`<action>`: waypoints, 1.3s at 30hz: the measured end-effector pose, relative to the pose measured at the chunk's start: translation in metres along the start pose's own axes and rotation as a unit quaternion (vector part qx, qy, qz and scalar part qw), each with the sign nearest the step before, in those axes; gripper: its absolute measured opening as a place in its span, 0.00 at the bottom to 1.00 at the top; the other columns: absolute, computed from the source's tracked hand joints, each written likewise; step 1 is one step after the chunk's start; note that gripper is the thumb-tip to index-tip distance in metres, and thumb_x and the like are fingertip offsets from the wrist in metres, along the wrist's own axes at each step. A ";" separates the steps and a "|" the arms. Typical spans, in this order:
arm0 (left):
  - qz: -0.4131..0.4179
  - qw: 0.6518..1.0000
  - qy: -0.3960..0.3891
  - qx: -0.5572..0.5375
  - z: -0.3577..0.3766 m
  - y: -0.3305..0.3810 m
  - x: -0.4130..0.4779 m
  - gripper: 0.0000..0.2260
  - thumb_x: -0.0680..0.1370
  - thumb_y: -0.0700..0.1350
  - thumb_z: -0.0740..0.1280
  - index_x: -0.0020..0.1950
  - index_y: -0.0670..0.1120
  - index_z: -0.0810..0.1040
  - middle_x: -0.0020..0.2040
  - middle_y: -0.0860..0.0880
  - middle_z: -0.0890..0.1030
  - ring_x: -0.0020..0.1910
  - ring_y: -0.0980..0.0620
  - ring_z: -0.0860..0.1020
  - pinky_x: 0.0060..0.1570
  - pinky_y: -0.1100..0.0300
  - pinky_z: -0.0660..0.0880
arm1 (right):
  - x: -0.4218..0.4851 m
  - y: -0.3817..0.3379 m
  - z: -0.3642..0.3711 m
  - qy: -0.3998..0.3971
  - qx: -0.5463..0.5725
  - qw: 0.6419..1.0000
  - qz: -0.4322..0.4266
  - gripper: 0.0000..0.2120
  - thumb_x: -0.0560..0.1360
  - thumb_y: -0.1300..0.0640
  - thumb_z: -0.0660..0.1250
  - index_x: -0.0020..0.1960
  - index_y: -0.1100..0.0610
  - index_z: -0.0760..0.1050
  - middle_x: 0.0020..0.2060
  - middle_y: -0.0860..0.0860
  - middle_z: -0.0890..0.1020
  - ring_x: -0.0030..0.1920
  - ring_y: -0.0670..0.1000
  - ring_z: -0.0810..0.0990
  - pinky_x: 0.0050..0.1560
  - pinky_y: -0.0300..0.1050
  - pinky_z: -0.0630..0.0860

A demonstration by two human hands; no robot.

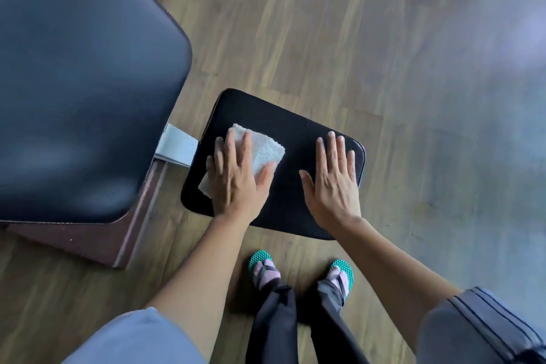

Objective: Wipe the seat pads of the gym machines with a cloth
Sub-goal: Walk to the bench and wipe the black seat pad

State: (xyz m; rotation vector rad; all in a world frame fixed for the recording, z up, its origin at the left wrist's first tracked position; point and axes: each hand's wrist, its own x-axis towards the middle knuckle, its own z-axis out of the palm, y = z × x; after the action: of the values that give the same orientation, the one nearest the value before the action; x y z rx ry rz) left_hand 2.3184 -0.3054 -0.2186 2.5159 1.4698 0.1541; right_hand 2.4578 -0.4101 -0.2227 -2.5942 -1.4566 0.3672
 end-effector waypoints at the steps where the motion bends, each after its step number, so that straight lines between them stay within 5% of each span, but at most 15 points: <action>1: 0.025 1.000 -0.007 -0.002 0.002 -0.003 -0.001 0.29 0.78 0.59 0.58 0.76 0.49 0.61 0.76 0.41 0.61 0.72 0.35 0.62 0.65 0.36 0.64 | 0.002 0.001 0.003 0.001 0.002 1.000 0.002 0.31 0.80 0.45 0.47 0.76 0.63 0.54 0.76 0.61 0.54 0.77 0.60 0.49 0.75 0.58 0.47; 6: 0.067 0.998 -0.012 -0.014 0.010 -0.012 0.009 0.25 0.79 0.59 0.54 0.76 0.59 0.59 0.78 0.47 0.59 0.76 0.38 0.55 0.67 0.34 0.60 | 0.002 0.000 0.014 0.033 0.007 0.999 0.011 0.31 0.80 0.45 0.48 0.76 0.63 0.54 0.76 0.60 0.54 0.77 0.58 0.48 0.75 0.57 0.45; 11: -0.032 0.999 0.028 -0.015 0.017 0.007 0.026 0.22 0.79 0.60 0.55 0.74 0.62 0.63 0.76 0.45 0.62 0.74 0.35 0.59 0.65 0.35 0.62 | 0.002 0.001 0.019 0.055 -0.002 0.998 0.014 0.31 0.79 0.45 0.49 0.77 0.62 0.54 0.77 0.59 0.54 0.77 0.57 0.48 0.76 0.56 0.46; 17: 0.134 0.991 -0.017 0.011 0.009 -0.035 -0.042 0.20 0.79 0.60 0.57 0.72 0.63 0.67 0.76 0.44 0.62 0.75 0.35 0.58 0.64 0.35 0.64 | 0.002 0.000 0.019 0.062 -0.002 0.998 0.015 0.31 0.79 0.45 0.49 0.76 0.62 0.55 0.77 0.59 0.54 0.77 0.57 0.49 0.76 0.55 0.45; 23: -0.083 0.996 0.017 0.010 0.005 -0.038 0.010 0.20 0.78 0.57 0.56 0.70 0.62 0.69 0.75 0.44 0.62 0.72 0.34 0.61 0.61 0.35 0.66 | 0.002 -0.001 0.022 0.063 -0.017 0.998 0.019 0.31 0.79 0.45 0.49 0.77 0.62 0.54 0.77 0.59 0.54 0.77 0.57 0.49 0.76 0.56 0.46; 29: 0.146 0.989 -0.005 0.010 0.007 -0.042 -0.039 0.20 0.79 0.57 0.59 0.72 0.61 0.67 0.76 0.44 0.63 0.75 0.35 0.59 0.66 0.37 0.64 | 0.001 0.000 0.020 0.057 -0.013 0.998 0.015 0.31 0.79 0.45 0.48 0.77 0.62 0.53 0.77 0.58 0.53 0.77 0.56 0.48 0.76 0.55 0.45; 36: -0.047 0.998 0.030 0.004 0.007 -0.034 0.041 0.21 0.77 0.57 0.55 0.70 0.60 0.70 0.73 0.43 0.65 0.71 0.35 0.64 0.61 0.36 0.68 | 0.000 -0.001 0.019 0.056 -0.010 0.998 0.018 0.31 0.80 0.46 0.47 0.77 0.62 0.54 0.77 0.59 0.53 0.77 0.57 0.48 0.76 0.57 0.47; 39: 0.116 0.993 0.013 -0.002 0.017 -0.014 0.017 0.20 0.79 0.58 0.56 0.71 0.61 0.68 0.75 0.45 0.64 0.74 0.36 0.59 0.67 0.37 0.62 | 0.000 0.001 0.020 0.056 0.005 0.998 0.013 0.31 0.80 0.45 0.48 0.77 0.62 0.54 0.77 0.59 0.53 0.77 0.57 0.48 0.76 0.56 0.47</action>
State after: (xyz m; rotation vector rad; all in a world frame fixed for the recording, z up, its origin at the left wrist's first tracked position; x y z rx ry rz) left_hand 2.3181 -0.2866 -0.2388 2.6844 1.1810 0.2269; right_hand 2.4525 -0.4106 -0.2417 -2.5832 -1.3809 0.2272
